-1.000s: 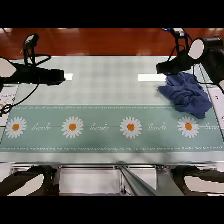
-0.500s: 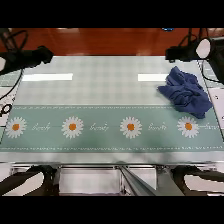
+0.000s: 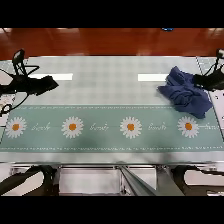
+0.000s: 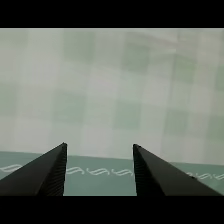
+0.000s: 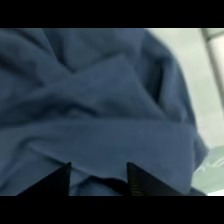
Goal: Fold the shirts.
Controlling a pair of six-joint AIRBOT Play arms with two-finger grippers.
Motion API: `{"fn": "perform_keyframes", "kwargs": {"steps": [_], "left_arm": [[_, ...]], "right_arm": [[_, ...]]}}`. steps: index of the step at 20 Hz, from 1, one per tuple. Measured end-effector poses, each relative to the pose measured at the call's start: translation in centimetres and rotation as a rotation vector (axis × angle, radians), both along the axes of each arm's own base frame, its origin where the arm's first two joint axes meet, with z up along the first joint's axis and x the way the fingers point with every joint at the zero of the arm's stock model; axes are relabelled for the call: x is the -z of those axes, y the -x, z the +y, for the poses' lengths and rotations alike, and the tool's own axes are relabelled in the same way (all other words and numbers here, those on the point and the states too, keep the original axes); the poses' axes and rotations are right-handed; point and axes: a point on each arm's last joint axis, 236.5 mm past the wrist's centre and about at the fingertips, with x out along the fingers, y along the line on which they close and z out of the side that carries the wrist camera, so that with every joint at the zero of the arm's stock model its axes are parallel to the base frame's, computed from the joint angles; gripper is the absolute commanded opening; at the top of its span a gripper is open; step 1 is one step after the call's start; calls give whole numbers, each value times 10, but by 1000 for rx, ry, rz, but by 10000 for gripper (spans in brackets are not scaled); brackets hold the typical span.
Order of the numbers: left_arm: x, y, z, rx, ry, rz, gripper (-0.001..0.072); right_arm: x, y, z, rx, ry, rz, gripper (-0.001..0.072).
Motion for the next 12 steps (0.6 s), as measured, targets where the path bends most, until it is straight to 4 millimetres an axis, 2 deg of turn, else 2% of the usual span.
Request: {"fn": "perform_keyframes", "kwargs": {"steps": [3, 4, 5, 6, 8, 10, 11, 12], "left_arm": [[16, 10, -1, 55, -42, 33, 507], [20, 13, -1, 68, -54, 43, 507], [23, 14, -2, 80, -62, 52, 507], [26, 15, -3, 87, -68, 55, 507], [32, 21, -8, 118, -76, 82, 507], [35, 29, -15, 152, -74, 111, 507], [32, 33, -16, 162, -76, 118, 507], [27, 35, -15, 167, -80, 112, 507]], "right_arm": [[34, 24, -2, -27, -23, 117, 408], [44, 29, -2, -29, -34, 145, 387], [53, 32, 2, -29, -55, 166, 256], [62, 33, 8, -27, -87, 178, 28], [70, 33, 19, -27, -142, 185, 23], [62, 30, 31, -45, -187, 161, 23], [51, 29, 39, -54, -218, 146, 22], [27, 18, 41, -73, -211, 74, 23]]}}
